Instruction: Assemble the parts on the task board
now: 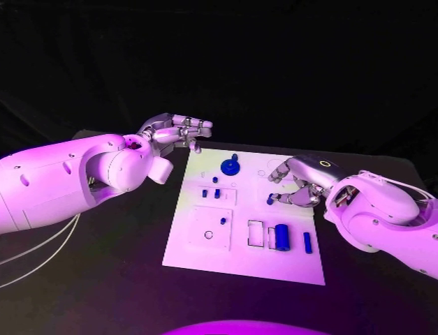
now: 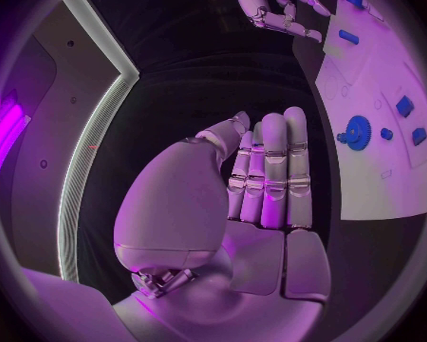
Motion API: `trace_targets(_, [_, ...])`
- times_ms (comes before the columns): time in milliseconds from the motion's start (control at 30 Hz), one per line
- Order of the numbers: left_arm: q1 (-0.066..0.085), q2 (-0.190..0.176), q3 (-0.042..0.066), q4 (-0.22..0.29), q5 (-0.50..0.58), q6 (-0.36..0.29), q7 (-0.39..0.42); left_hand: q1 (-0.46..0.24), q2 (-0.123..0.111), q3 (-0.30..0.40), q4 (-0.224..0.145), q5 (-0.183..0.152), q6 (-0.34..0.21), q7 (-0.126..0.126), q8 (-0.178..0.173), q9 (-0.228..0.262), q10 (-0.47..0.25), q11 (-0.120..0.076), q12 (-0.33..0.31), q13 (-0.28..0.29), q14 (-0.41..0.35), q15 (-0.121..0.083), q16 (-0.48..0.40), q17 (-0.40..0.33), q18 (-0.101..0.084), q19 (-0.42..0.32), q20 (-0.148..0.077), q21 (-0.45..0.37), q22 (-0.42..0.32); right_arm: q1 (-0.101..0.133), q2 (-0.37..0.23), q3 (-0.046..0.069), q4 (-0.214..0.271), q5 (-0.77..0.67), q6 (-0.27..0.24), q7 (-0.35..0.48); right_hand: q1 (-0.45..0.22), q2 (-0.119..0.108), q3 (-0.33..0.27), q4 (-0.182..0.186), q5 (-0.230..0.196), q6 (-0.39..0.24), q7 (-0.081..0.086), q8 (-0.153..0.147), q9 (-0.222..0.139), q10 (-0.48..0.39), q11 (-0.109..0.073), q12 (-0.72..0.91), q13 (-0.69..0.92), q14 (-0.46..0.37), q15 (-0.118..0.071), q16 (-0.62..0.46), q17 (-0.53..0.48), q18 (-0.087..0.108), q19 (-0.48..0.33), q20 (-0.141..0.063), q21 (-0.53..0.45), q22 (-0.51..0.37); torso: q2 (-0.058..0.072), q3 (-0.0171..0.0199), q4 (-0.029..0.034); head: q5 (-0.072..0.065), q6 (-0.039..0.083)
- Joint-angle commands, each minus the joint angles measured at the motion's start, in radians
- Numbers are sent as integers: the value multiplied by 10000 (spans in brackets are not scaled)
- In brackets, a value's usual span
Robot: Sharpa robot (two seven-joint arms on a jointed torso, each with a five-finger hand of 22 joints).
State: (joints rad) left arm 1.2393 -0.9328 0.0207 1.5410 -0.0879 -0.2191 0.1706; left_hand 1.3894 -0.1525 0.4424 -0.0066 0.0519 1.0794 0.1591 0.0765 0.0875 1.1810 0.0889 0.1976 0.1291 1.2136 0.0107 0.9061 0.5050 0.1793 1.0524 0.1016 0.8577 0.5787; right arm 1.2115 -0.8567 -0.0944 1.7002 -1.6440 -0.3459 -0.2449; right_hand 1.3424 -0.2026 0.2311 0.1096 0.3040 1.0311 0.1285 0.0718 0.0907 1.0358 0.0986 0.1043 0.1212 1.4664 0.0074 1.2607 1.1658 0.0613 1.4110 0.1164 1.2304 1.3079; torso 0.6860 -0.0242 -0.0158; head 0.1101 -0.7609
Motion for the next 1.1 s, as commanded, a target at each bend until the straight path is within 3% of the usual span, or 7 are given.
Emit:
trace_targets(33, [14, 21, 4, 14, 47, 188, 24, 63, 41, -11, -26, -7, -7, 56, -37, -16, -78, 10, 57, 13, -78, 9, -45, -10, 54, 77, -8, -54, -10, 22, 52, -7, -157, -308, 883, -213, 140, 169, -293, 13, 49, -30, -132, -63, -18, -134, 29, -9, -40, 217, 84, -54, -82, 147, -59, 10, -115, 1062, -12, 5, -21, -57, 43])
trace_targets(433, [12, 69, -1, -26, 47, 212, 7, 67, 48, -14, -29, -7, -2, 52, -33, -16, -74, 8, 63, 16, -80, 9, -47, -13, 54, 78, -8, -59, -13, -106, 539, -78, -851, -313, 1428, -116, 320, 362, -603, 48, 61, -90, -192, -52, -23, -156, 28, 144, -67, 215, 83, -56, -137, 157, -55, 25, -196, 1034, -7, -17, 10, -47, 24])
trace_targets(600, [12, 75, -2, -33, 47, 203, 2, 67, 48, -14, -29, -7, -2, 52, -33, -16, -74, 8, 63, 16, -80, 9, -47, -13, 54, 78, -8, -59, -13, -207, 706, -95, -1015, -226, 1530, -40, 425, 531, -625, 53, 50, 32, -151, -13, 0, -40, -10, 285, -67, 216, 51, -61, -175, 146, -7, 4, -153, 1058, -4, -10, -16, -11, -8])
trace_targets(833, [12, 93, -2, -29, 47, 205, 4, 65, 53, -19, -29, -8, 1, 51, -31, -17, -73, 7, 67, 17, -81, 9, -49, -15, 54, 79, -7, -62, -16, -302, 959, -120, -1267, -133, 1531, 27, 803, 980, -148, -16, -490, 313, -96, -21, 26, 546, -171, 577, -121, 238, -85, -30, -205, 100, 157, -105, 56, 1171, -10, -8, -6, -58, -61])
trace_targets(1100, [12, 101, -2, -30, 47, 207, 7, 63, 56, -22, -29, -8, 4, 49, -29, -17, -71, 6, 70, 19, -81, 9, -50, -17, 54, 79, -7, -65, -18, -364, 1119, -125, -1400, -46, 1372, 95, 888, 1057, 352, -6, -524, 625, -35, 39, 75, 1114, -299, 663, -175, 291, -188, 110, -88, 31, 324, -207, 375, 1336, -12, -13, -14, -55, -77])
